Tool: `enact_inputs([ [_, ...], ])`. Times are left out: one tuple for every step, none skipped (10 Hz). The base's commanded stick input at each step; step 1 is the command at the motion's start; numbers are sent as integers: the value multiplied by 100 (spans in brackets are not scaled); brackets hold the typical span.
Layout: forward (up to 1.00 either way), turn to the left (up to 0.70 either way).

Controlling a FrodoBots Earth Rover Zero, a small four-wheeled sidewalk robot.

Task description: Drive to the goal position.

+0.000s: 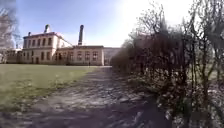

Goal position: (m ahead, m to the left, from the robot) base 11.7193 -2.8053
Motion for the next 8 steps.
enact_inputs([
  [85,0],
  [85,0],
  [85,0],
  [85,0],
  [85,0],
  [85,0],
  [85,0],
  [85,0],
])
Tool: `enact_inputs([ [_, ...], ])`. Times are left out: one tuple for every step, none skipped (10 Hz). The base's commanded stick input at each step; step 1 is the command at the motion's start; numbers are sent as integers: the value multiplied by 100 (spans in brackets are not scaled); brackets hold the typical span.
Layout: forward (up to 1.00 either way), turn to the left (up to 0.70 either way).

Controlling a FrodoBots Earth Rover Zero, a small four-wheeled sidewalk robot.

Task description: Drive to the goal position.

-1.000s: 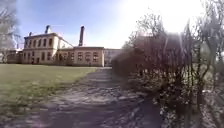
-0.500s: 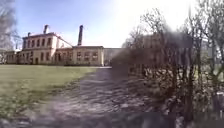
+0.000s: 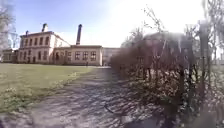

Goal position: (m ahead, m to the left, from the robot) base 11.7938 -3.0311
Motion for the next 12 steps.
enact_inputs([
  [85,0],
  [85,0],
  [85,0],
  [85,0],
  [85,0],
  [85,0],
  [85,0],
  [85,0],
  [85,0],
  [85,0],
  [85,0],
  [85,0],
])
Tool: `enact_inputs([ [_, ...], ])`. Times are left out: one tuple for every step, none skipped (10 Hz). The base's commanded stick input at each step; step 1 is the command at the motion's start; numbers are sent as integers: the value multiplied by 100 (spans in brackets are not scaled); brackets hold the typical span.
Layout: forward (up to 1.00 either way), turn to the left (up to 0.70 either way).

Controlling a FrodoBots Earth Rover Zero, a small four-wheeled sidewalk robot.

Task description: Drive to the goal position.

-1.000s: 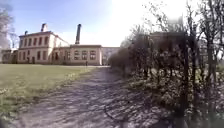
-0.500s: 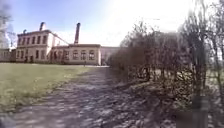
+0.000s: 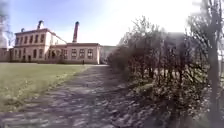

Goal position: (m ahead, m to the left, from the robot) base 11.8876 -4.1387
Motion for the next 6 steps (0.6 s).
enact_inputs([
  [85,0],
  [85,0],
  [85,0],
  [85,0],
  [85,0],
  [85,0],
])
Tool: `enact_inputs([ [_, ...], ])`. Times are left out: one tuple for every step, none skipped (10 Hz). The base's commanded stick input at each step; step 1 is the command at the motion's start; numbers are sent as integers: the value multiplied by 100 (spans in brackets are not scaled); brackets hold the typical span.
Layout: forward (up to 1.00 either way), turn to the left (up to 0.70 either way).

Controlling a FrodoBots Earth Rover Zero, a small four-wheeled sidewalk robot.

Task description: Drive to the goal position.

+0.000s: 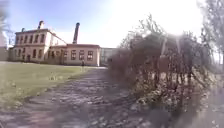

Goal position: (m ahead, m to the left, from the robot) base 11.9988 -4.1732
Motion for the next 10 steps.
enact_inputs([
  [85,0],
  [85,0],
  [85,0],
  [85,0],
  [85,0],
  [85,0],
  [85,0],
  [85,0],
  [85,0],
  [85,0],
])
